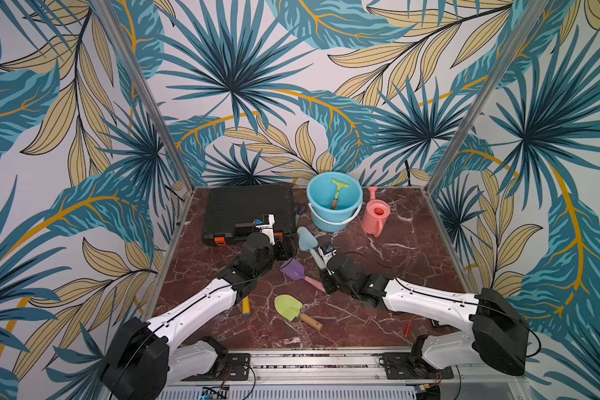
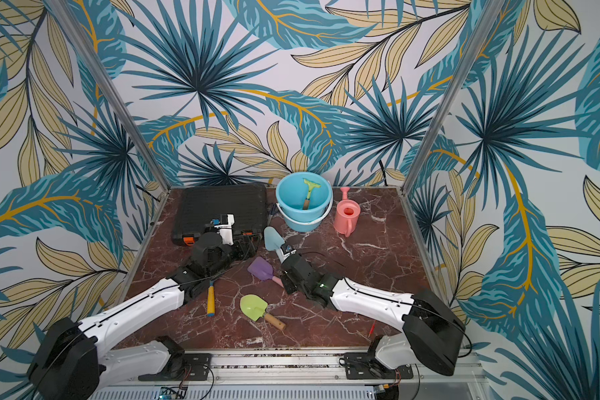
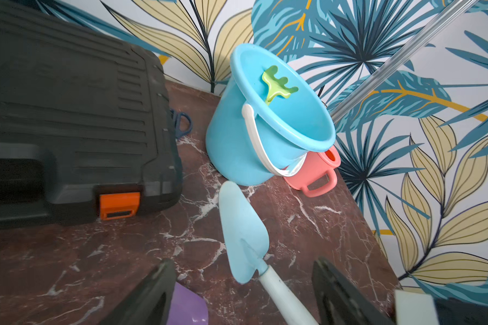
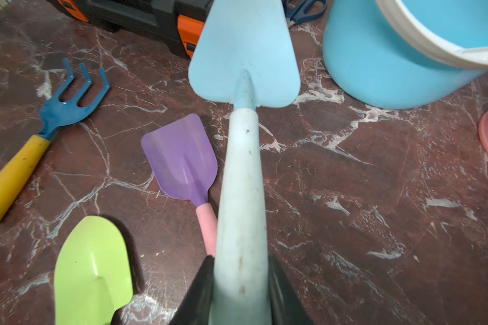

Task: Organize the gardening tools
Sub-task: Pick up the gardening tool from the center of the board.

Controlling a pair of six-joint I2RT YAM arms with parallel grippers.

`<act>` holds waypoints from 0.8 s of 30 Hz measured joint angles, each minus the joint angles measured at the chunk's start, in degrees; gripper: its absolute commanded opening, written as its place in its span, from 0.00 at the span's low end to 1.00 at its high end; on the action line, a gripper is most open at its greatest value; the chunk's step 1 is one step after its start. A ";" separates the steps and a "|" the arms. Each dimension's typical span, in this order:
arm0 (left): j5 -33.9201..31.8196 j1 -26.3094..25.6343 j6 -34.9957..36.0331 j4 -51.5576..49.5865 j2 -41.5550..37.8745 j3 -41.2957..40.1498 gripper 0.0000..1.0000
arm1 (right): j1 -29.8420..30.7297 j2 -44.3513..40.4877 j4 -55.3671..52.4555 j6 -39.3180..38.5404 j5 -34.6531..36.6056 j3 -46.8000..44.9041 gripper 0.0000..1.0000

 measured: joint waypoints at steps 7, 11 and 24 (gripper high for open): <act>6.45 1.11 -4.63 3.13 10.58 5.16 0.54 | 1.27 -2.62 2.89 -1.20 0.02 -1.31 0.01; 7.74 1.25 -6.29 3.89 12.55 5.22 0.42 | 1.27 -3.21 3.28 -1.40 0.02 -1.70 0.02; 8.85 1.33 -3.98 2.89 12.33 8.76 0.00 | 1.40 -6.10 4.70 -1.73 0.68 -2.99 0.70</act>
